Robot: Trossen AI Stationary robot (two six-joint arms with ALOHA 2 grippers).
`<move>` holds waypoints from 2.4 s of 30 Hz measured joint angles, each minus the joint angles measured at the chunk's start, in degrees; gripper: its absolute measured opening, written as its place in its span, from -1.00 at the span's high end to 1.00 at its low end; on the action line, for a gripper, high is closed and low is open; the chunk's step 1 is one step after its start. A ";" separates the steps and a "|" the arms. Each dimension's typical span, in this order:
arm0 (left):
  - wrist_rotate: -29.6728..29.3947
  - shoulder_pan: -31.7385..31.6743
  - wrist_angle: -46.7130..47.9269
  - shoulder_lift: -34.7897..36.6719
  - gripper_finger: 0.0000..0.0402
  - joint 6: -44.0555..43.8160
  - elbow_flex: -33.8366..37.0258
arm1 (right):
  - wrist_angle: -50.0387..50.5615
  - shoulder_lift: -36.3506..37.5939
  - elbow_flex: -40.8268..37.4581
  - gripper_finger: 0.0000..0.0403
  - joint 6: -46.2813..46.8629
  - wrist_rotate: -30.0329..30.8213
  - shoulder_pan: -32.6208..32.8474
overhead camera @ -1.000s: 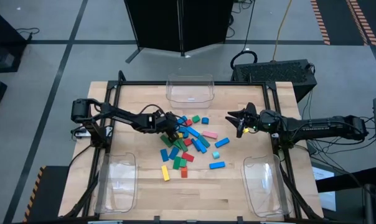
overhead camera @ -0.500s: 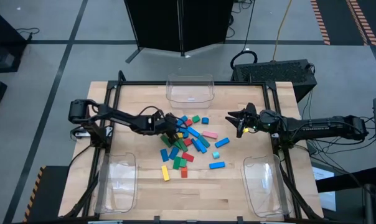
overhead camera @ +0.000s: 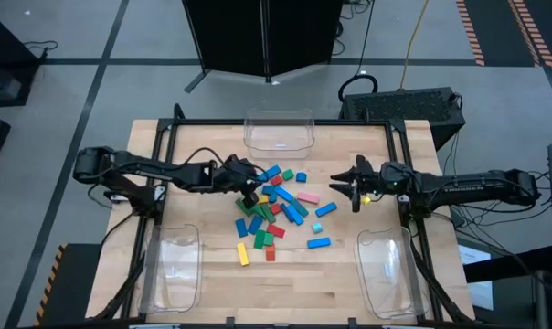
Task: Sort blocks by size
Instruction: Put the dark blue rectangle block into the bottom right transparent bin
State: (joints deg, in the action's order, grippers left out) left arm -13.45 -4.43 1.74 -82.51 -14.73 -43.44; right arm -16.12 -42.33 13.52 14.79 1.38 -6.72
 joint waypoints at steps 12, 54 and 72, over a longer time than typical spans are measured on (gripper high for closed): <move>12.32 1.94 -1.61 0.21 0.31 -2.45 -2.97 | 2.08 -10.02 8.85 0.21 -20.88 5.20 13.53; 23.67 2.67 -3.09 -1.43 0.32 -6.02 -10.67 | 4.07 -33.92 26.32 0.80 -44.60 23.82 18.36; 16.70 3.11 -1.15 -1.43 0.31 11.70 -10.67 | 28.50 -17.73 26.29 0.77 -30.38 30.41 24.35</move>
State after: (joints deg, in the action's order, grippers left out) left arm 3.25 -1.32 0.58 -83.94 -3.03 -54.11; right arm 12.38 -60.05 39.81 -15.59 31.79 17.63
